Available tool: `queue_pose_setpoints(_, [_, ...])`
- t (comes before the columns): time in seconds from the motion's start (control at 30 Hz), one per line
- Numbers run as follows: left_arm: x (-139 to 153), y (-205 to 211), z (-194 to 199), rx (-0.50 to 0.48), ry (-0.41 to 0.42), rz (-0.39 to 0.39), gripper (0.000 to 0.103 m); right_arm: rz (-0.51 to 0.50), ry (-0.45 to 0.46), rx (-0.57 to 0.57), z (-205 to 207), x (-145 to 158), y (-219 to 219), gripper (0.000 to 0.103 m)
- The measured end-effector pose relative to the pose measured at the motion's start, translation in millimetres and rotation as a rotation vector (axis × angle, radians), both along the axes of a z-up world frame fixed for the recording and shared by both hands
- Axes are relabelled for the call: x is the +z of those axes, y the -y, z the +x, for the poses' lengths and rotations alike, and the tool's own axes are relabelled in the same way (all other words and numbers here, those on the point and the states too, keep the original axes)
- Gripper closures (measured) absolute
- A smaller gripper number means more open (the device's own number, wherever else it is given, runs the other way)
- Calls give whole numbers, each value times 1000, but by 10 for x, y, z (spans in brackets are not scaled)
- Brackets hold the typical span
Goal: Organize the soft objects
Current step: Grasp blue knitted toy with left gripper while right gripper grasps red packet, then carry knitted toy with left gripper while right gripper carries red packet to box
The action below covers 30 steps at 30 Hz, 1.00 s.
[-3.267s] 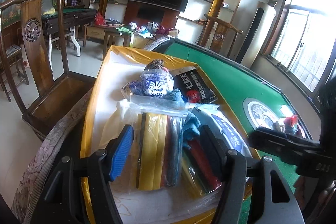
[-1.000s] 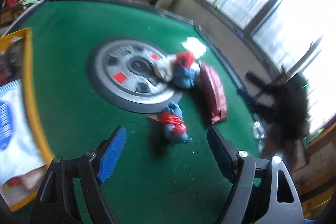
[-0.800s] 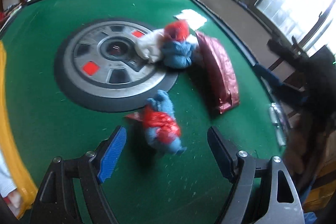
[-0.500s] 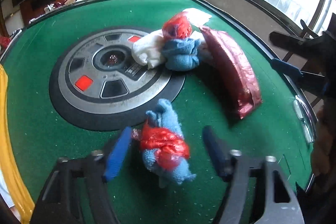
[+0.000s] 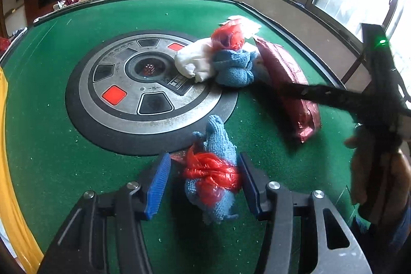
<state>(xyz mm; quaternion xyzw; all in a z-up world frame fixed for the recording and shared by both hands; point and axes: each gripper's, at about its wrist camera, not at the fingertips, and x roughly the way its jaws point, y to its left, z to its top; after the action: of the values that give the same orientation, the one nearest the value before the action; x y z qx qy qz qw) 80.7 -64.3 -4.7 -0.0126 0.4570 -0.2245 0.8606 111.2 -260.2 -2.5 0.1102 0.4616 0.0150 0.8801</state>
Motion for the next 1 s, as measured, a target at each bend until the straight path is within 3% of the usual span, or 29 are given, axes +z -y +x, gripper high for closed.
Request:
queue_pose_setpoints(0.07, [-3,-28,13,1,-5,-14,49,-48,0,-11,12,-31,-31,31])
queue_pose_setpoints(0.1, [0,-34,10,3,-5,-15,49,-65,-10,-2,6,-46,-49,35])
queue_pose_setpoints(0.13, [6,-46,-1,3,-2,-15,49,-88,-5,4,-14,-30,-71,45])
queue_pose_setpoints(0.17, [10,-55,-6,0,2,-15,56,-87,-5,1,-42,-14,-68,45])
queue_pose_setpoints(0.23, [35,-79,-18,1,14,-24,59,-28,3,3,-118,25,-20,49])
queue_pose_setpoints(0.37, [109,-99,-48,7,42,-38,59,46,51,8,-269,121,11,50])
queue_pose_setpoints(0.5, [112,-95,-38,9,39,-32,58,55,92,41,-349,204,-98,50])
queue_pose_setpoints(0.8, [25,39,-56,-37,10,25,55,86,76,72,-317,166,-184,50])
queue_pose_setpoints(0.9, [7,127,-105,-56,38,81,54,90,78,79,-317,170,-201,49])
queue_pose_setpoints(1.0, [2,126,-123,-48,43,80,59,88,82,83,-324,178,-215,49])
